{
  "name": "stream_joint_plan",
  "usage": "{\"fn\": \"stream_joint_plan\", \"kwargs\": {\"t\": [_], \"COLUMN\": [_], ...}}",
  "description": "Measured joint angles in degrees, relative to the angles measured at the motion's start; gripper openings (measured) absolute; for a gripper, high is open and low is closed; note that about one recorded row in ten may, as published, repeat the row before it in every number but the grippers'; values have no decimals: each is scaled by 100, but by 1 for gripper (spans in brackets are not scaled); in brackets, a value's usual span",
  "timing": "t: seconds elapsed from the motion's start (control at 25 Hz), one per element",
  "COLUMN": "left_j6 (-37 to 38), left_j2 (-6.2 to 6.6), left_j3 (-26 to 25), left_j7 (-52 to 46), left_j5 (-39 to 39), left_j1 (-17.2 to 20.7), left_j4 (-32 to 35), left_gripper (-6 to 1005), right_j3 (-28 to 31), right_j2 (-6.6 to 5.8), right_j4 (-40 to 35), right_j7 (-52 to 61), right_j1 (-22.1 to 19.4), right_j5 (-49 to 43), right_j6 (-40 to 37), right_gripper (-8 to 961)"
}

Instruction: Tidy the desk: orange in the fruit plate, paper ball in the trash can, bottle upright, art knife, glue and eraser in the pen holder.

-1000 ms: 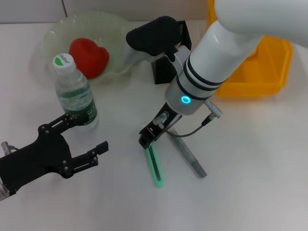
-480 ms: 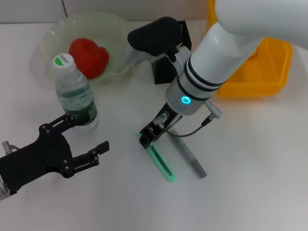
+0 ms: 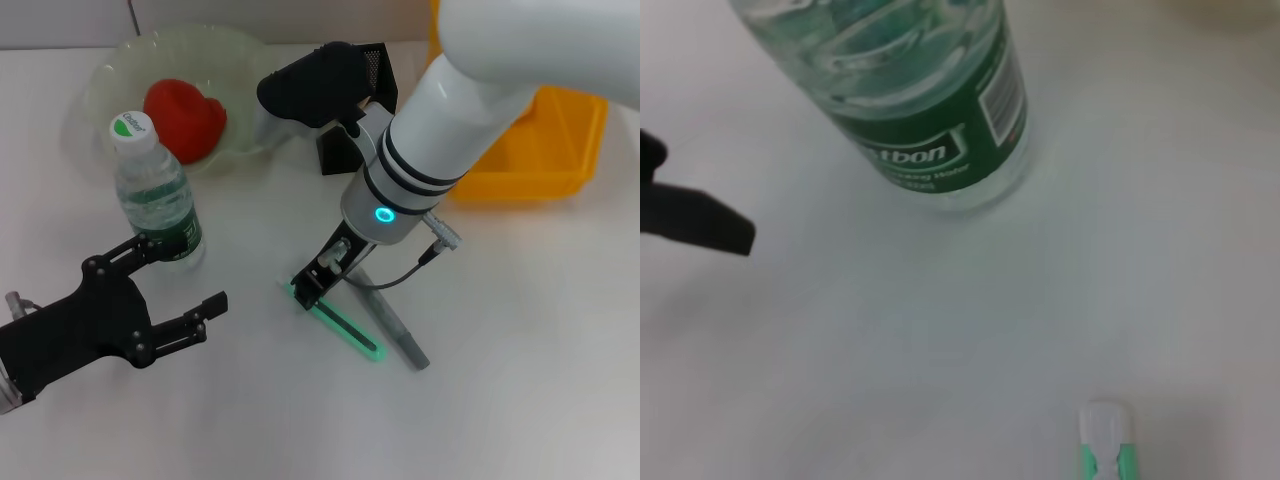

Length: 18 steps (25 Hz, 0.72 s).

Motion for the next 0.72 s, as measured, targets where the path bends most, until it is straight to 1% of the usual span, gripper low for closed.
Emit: {"fn": "stream_joint_plan", "kwargs": {"t": [0.08,0.2,0.24,0.28,0.32,0.4,0.44,0.48,0.6,0.64,0.68,0.72], "left_j6": [-11,-14,-8,-8,-1,19,24,26,31,33,33,33], "left_j2": [0,0,0,0,0,0,0,0,0,0,0,0], "left_j3": [-2,-1,1,1,1,0,0,-1,-8,-10,-10,-7], "left_j7": [0,0,0,0,0,0,0,0,0,0,0,0], "left_j5": [0,0,0,0,0,0,0,0,0,-4,-4,-9], "left_j1": [-5,-6,-7,-7,-7,-7,-7,-7,-6,-7,-7,-10], "left_j4": [0,0,0,0,-1,-1,0,-1,-1,-1,-1,1], "left_gripper": [813,813,813,813,813,813,813,813,813,813,813,813], "right_j3": [-3,16,145,145,286,759,1214,1214,1795,2148,2148,2269], "right_j2": [0,-1,-27,-27,-43,-48,-46,-46,-63,-71,-71,-71], "right_j4": [-25,-261,-546,-546,-724,-1208,-1720,-1720,-2380,-2550,-2550,-2567], "right_j7": [-11,-22,-23,-23,-24,-25,-25,-25,-73,-206,-206,-287], "right_j1": [-6,-116,-275,-275,-390,-666,-950,-950,-1302,-1409,-1409,-1414], "right_j5": [-11,-37,-145,-145,-259,-646,-1015,-1015,-1272,-1287,-1287,-1280], "right_j6": [-26,-118,-216,-216,-287,-518,-725,-725,-947,-1170,-1170,-1317], "right_gripper": [154,152,152,151,150,149,148,139,113,104,95,86]}}
